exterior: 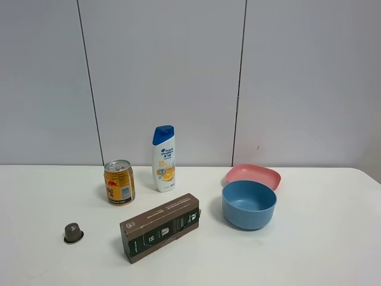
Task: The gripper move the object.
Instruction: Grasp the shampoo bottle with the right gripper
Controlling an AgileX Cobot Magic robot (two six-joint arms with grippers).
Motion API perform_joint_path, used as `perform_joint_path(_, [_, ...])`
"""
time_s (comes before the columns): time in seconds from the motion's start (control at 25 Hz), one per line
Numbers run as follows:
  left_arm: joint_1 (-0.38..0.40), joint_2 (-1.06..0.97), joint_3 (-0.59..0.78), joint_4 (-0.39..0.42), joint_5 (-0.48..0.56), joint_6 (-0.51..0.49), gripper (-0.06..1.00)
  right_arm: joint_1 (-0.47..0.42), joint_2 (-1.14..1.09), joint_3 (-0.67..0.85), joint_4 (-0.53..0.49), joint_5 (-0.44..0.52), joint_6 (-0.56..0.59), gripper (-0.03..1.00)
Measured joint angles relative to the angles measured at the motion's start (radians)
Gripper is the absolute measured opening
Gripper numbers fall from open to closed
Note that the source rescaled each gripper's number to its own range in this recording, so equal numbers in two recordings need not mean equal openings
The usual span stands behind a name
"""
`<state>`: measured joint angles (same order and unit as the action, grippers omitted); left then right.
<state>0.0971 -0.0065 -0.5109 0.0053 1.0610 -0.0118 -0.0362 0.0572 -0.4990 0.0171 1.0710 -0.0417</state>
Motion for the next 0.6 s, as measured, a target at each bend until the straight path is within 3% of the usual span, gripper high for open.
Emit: perform_joint_path(0.6, [0.0, 0.0, 0.0, 0.0, 0.0, 0.0, 1.0, 0.0, 0.0, 0.0, 0.0, 0.0, 0.0, 1.0])
